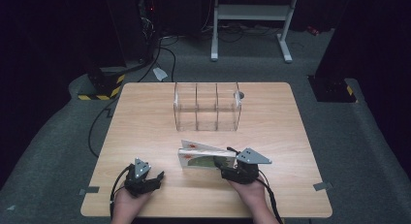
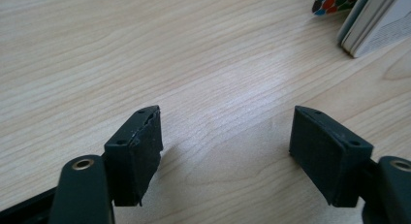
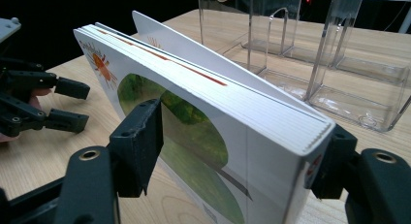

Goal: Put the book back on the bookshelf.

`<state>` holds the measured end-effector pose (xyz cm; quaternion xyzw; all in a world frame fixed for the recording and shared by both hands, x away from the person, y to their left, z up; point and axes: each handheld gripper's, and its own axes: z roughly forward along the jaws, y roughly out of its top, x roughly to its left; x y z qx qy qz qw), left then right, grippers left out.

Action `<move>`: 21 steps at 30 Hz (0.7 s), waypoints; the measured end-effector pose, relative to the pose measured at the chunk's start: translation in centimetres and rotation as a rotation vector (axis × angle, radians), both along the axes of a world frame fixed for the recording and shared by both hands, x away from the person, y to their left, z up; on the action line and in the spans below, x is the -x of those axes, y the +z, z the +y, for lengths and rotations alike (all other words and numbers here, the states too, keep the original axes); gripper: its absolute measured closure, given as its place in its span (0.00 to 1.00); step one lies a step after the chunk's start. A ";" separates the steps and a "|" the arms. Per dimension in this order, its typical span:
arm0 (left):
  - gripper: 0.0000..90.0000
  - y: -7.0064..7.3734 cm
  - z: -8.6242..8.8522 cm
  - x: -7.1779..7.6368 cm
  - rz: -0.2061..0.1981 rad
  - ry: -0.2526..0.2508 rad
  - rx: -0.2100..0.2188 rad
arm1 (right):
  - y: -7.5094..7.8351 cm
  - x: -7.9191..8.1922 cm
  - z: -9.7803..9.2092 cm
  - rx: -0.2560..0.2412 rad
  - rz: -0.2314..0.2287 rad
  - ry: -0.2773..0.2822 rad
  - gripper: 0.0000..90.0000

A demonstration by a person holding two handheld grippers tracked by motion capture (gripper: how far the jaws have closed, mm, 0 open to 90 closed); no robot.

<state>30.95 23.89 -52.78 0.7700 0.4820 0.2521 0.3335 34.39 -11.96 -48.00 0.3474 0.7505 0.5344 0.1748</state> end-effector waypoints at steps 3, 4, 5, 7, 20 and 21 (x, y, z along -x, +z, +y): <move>0.29 0.0 0.3 -0.2 0.013 0.014 0.012 | -0.1 0.2 0.0 0.006 -0.011 0.006 0.43; 0.26 -0.1 0.7 -0.4 0.043 0.023 0.043 | -0.1 0.5 0.0 0.005 -0.018 0.014 0.48; 0.25 -0.1 0.7 -0.4 0.043 0.023 0.043 | -0.1 0.5 0.0 0.005 -0.018 0.014 0.48; 0.24 -0.1 0.9 -0.5 0.042 0.027 0.045 | -0.2 0.7 0.1 0.012 -0.022 0.027 0.52; 0.16 -0.2 1.6 -1.2 0.056 0.021 0.044 | -0.1 2.0 0.9 0.049 -0.063 0.056 0.80; 0.16 -0.1 1.7 -1.3 0.057 0.020 0.038 | -0.1 2.1 0.9 0.057 -0.072 0.053 0.81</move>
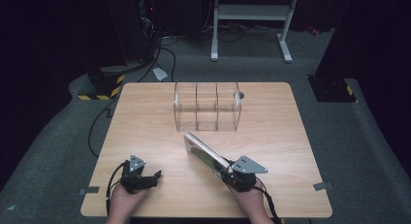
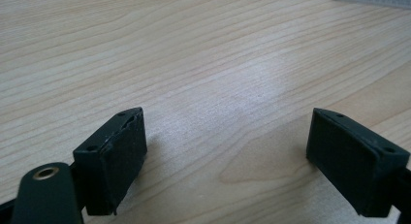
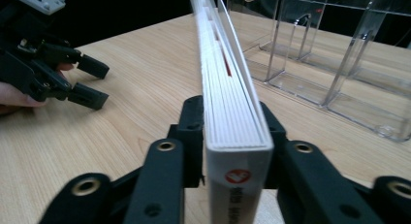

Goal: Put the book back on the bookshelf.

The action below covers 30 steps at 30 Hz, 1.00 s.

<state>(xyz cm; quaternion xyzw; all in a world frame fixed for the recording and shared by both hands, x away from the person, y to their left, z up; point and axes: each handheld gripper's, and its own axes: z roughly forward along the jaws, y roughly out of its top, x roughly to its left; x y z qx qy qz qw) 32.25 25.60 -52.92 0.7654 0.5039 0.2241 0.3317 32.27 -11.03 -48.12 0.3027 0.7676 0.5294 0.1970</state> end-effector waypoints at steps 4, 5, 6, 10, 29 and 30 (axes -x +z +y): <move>0.14 0.0 0.1 -0.3 0.004 0.001 -0.001 | 0.0 0.3 -0.3 0.004 -0.007 -0.010 0.82; 0.14 0.0 0.0 -0.4 0.006 0.001 -0.001 | 0.0 0.4 -0.4 0.005 -0.007 -0.012 0.83; 0.13 0.0 0.0 -0.4 0.006 0.001 0.000 | 0.0 0.4 -0.5 0.003 -0.005 -0.015 0.83; 0.13 0.0 0.1 -0.7 0.003 -0.009 -0.004 | 0.0 0.6 -1.0 -0.002 -0.006 -0.024 0.83; 0.16 0.0 0.0 -2.6 0.003 0.003 -0.002 | 0.3 1.9 -5.1 0.003 -0.017 -0.194 0.83; 0.16 0.0 0.0 -2.6 0.002 0.001 -0.001 | 0.4 1.9 -5.3 0.003 -0.018 -0.203 0.83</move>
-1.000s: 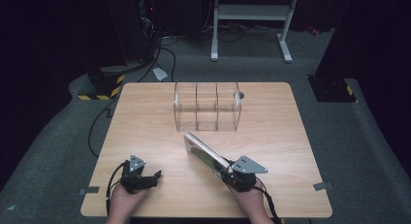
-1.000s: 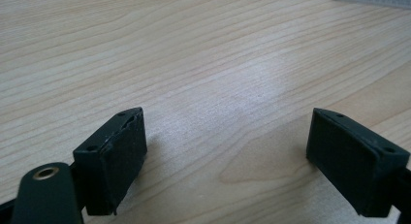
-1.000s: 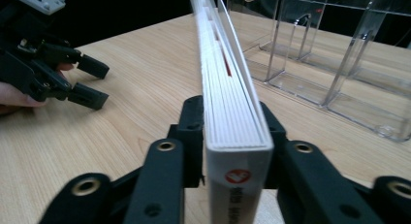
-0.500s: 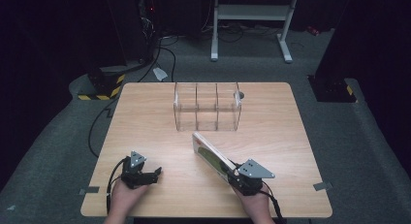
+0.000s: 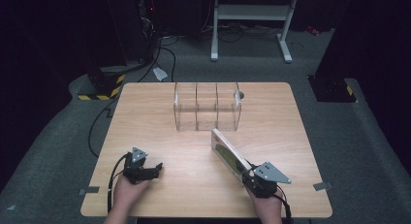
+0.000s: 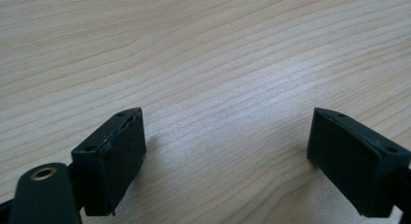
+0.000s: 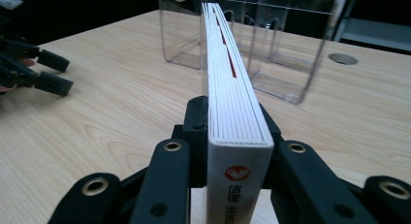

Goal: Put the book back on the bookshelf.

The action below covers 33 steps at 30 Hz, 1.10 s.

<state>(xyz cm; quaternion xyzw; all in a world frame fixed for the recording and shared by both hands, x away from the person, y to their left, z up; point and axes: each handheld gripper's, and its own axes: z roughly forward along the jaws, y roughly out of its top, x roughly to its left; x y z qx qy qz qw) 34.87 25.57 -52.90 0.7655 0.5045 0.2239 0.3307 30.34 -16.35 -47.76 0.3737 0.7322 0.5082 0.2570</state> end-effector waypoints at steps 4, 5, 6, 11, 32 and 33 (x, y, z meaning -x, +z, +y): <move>0.16 0.0 0.0 -0.1 -0.001 -0.007 -0.001 | 0.1 0.2 -0.6 0.017 -0.012 -0.032 0.83; 0.16 0.0 -0.1 -0.1 -0.002 -0.005 0.002 | 0.1 0.2 -1.0 0.020 -0.014 -0.059 0.83; 0.16 0.0 -0.1 -0.1 -0.002 -0.005 0.002 | 0.1 0.2 -1.0 0.020 -0.014 -0.059 0.83; 0.16 0.0 -0.1 -0.1 -0.001 -0.004 0.003 | 0.0 0.1 -1.9 0.011 -0.002 -0.152 0.83; 0.17 0.0 -0.1 0.0 -0.003 -0.007 0.000 | 1.3 -0.1 -1.7 -0.029 0.099 -0.218 0.63; 0.17 0.0 -0.1 0.0 -0.003 -0.009 -0.003 | 1.5 -0.2 -1.6 -0.028 0.114 -0.240 0.63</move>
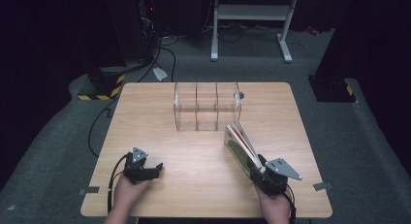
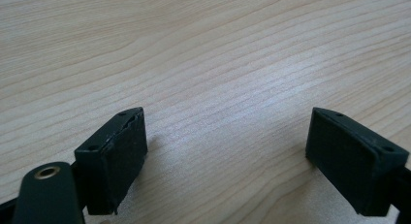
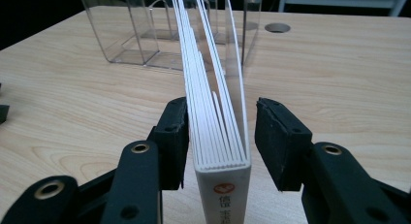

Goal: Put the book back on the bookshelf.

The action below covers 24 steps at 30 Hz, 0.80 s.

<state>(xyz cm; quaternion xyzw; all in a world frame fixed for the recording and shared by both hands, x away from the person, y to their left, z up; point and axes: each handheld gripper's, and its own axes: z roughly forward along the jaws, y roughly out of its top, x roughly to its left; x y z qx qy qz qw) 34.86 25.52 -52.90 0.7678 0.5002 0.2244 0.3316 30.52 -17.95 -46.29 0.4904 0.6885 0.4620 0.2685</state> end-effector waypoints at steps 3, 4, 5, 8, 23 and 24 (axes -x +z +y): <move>0.17 0.0 0.0 0.0 0.000 0.000 0.002 | 0.0 -0.1 0.1 0.002 0.006 -0.012 0.64; 0.17 0.0 0.0 0.0 0.000 0.000 0.002 | 0.0 -0.1 0.1 0.002 0.006 -0.012 0.64; 0.17 0.0 0.0 0.0 0.000 0.000 0.002 | 0.1 -0.2 0.2 0.014 0.009 -0.014 0.66; 0.18 0.0 0.0 0.1 -0.001 -0.002 -0.001 | 0.4 -0.4 0.4 0.030 0.013 -0.007 0.69; 0.20 0.0 -0.1 0.2 -0.005 0.000 0.006 | 0.9 -1.1 1.6 0.101 0.020 0.041 0.84; 0.20 0.0 -0.1 0.2 -0.004 0.002 0.008 | 0.9 -1.1 1.7 0.094 0.021 0.038 0.84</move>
